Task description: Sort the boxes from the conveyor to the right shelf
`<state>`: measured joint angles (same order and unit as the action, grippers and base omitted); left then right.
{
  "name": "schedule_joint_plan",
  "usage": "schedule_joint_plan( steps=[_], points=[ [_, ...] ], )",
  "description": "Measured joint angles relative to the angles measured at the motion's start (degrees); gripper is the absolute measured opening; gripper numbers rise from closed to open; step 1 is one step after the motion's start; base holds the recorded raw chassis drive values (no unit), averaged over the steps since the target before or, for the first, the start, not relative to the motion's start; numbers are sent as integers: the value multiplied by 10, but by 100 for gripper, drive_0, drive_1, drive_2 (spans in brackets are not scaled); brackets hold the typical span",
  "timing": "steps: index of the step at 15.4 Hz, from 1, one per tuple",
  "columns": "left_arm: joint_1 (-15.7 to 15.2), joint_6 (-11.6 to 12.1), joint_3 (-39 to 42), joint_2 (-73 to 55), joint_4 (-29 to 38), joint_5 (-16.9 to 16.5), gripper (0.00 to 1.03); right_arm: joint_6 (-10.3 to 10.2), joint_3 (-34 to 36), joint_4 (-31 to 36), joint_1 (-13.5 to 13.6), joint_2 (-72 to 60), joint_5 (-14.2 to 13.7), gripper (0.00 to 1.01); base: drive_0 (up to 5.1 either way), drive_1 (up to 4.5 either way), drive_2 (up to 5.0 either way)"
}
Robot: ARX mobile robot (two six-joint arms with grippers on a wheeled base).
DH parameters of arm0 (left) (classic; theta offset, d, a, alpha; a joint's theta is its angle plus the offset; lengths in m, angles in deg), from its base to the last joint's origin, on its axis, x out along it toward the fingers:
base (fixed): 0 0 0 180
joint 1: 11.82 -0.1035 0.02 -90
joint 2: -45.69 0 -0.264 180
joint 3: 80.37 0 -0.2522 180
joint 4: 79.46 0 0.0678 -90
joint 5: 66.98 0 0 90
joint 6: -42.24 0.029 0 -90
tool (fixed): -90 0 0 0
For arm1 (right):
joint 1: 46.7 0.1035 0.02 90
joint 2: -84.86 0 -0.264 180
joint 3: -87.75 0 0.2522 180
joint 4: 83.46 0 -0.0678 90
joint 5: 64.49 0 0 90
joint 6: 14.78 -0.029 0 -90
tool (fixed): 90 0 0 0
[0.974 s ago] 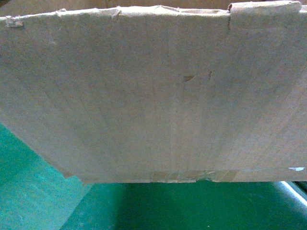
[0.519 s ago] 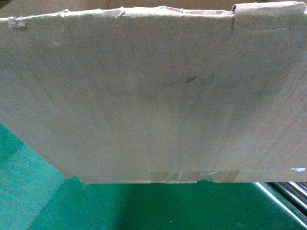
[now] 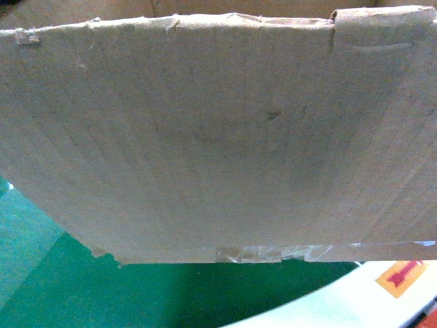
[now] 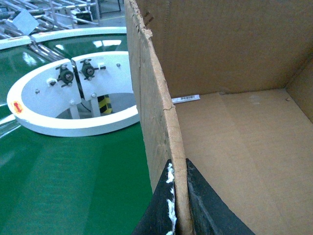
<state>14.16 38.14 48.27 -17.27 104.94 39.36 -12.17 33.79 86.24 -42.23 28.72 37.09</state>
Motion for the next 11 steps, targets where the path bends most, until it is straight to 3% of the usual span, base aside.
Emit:
schedule_joint_plan(
  steps=[11],
  points=[
    [0, 0, -1, 3, 1, 0, 2, 0, 0, 0, 0, 4, 0, 2, -126, -558, 306]
  ],
)
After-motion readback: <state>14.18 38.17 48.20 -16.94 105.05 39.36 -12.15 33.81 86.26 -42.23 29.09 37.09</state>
